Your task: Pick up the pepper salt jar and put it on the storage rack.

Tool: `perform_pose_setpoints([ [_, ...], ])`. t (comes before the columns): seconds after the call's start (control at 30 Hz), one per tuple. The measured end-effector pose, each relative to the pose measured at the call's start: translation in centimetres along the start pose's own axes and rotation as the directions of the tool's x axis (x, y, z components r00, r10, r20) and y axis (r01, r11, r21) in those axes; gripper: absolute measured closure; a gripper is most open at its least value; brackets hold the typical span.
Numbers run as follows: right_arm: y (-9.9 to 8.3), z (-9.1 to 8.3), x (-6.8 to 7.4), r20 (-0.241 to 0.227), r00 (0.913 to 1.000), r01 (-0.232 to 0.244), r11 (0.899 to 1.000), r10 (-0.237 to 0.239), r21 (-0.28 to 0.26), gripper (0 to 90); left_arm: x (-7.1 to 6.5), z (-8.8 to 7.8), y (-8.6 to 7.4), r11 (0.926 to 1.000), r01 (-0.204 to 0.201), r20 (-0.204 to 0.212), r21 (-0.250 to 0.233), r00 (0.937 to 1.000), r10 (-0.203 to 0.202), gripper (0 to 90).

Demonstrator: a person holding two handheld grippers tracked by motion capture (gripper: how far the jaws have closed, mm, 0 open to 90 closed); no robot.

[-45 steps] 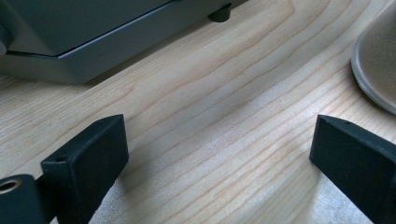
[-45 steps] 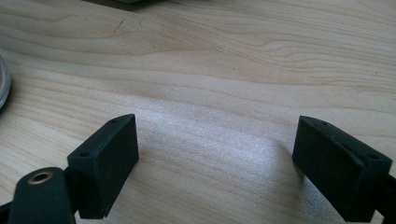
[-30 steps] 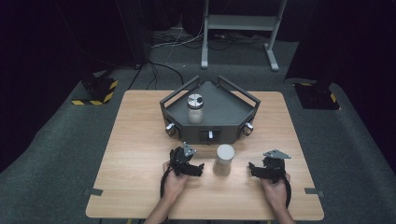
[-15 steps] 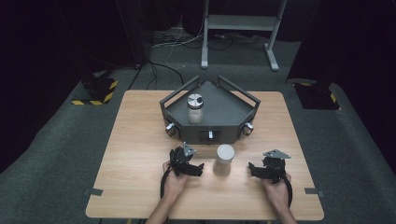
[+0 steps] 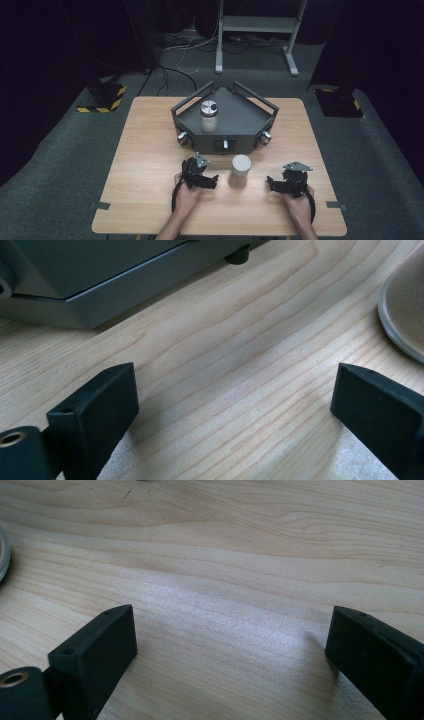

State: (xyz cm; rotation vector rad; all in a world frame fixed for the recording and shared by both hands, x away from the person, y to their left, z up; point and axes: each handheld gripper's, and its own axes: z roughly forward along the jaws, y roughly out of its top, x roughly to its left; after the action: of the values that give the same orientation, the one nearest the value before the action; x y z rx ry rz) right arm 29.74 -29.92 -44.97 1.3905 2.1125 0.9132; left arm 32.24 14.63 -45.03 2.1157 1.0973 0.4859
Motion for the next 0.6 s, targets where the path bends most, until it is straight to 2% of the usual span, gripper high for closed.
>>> perform_pose_setpoints([
  [0.37, 0.32, -0.20, -0.21, -0.011, 0.9998, 0.014, 1.000, -0.014, 0.015, 6.7, -0.01, -0.01, -0.02, 1.0000, 0.001, -0.002, -0.001, 1.0000, -0.001, 5.6],
  [0.47, 0.23, -0.40, -0.18, -0.013, 0.9997, 0.023, 1.000, -0.023, 0.008, 6.7, -0.01, -0.02, -0.02, 1.0000, 0.001, -0.002, -0.001, 1.0000, -0.001, 5.6],
  [0.6, 0.04, -0.98, -0.44, -0.040, 0.9989, 0.026, 1.000, -0.026, -0.012, 6.6, -0.02, -0.02, -0.02, 1.0000, 0.001, -0.002, -0.001, 1.0000, -0.001, 5.7],
])
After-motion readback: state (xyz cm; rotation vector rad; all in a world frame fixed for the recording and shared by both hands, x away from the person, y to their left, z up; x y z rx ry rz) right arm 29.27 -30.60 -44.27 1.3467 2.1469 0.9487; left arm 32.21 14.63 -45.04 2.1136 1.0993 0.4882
